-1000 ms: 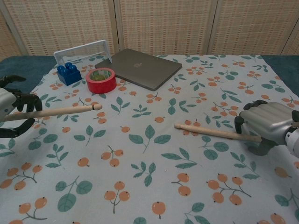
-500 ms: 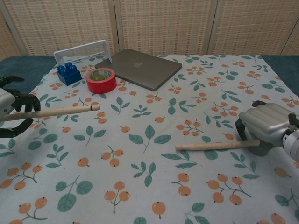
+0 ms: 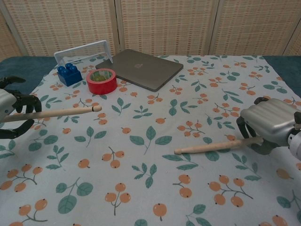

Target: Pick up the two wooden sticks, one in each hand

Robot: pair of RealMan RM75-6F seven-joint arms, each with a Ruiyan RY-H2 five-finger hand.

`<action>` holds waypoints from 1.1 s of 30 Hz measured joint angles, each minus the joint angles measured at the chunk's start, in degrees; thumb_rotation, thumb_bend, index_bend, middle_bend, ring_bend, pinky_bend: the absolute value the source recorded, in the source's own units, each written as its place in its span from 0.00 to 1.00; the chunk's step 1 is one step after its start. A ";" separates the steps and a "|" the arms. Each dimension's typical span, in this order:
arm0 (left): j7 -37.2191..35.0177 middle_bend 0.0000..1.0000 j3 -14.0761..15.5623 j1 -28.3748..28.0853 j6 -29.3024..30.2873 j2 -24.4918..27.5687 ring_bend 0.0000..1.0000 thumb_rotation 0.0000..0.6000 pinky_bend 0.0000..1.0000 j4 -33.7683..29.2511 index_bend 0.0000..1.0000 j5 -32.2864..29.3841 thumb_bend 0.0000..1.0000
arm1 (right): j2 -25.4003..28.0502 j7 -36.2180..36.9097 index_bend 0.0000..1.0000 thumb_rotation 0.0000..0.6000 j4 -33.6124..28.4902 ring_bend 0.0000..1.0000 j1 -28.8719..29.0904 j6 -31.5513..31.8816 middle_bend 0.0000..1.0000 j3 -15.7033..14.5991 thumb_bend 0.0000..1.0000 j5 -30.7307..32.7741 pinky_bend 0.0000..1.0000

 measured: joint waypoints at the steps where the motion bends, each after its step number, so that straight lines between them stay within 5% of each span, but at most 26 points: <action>1: 0.09 0.88 0.01 0.02 0.08 0.05 0.52 1.00 0.15 -0.09 0.83 0.02 0.53 | 0.04 -0.38 0.81 1.00 -0.26 0.44 -0.01 0.34 0.59 -0.23 0.32 -0.32 0.11; 15: -0.24 0.88 0.02 0.19 -0.32 0.25 0.52 1.00 0.15 -0.07 0.83 -0.40 0.53 | -1.43 -0.83 1.00 1.00 2.97 0.64 -0.40 0.23 0.80 -1.50 0.38 -1.33 0.23; 24: -2.80 0.88 -1.17 0.11 -2.32 2.10 0.52 1.00 0.15 -3.42 0.83 -2.56 0.53 | -1.60 9.42 1.00 1.00 6.97 0.69 -1.63 -0.04 0.85 -2.60 0.38 -8.83 0.27; 33: -3.12 0.89 -3.46 -0.64 -4.60 5.44 0.55 1.00 0.15 -9.10 0.84 -5.24 0.53 | 2.19 22.38 1.00 1.00 4.23 0.69 -3.41 1.65 0.86 -2.20 0.38 -17.01 0.29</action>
